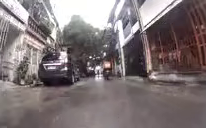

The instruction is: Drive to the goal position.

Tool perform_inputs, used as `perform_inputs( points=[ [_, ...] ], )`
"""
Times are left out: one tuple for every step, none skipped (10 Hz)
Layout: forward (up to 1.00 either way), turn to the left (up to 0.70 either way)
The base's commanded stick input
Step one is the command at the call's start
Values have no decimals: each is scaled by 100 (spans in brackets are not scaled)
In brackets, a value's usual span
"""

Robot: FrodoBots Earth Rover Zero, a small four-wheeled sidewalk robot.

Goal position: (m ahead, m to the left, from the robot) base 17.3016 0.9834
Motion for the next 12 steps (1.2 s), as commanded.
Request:
perform_inputs(
  points=[
    [99, 0],
    [99, 0],
    [99, 0],
    [99, 0],
    [99, 15],
    [99, 0],
    [99, 0],
    [99, 0],
    [99, 0],
    [99, 0],
    [99, 0],
    [99, 0]
  ],
)
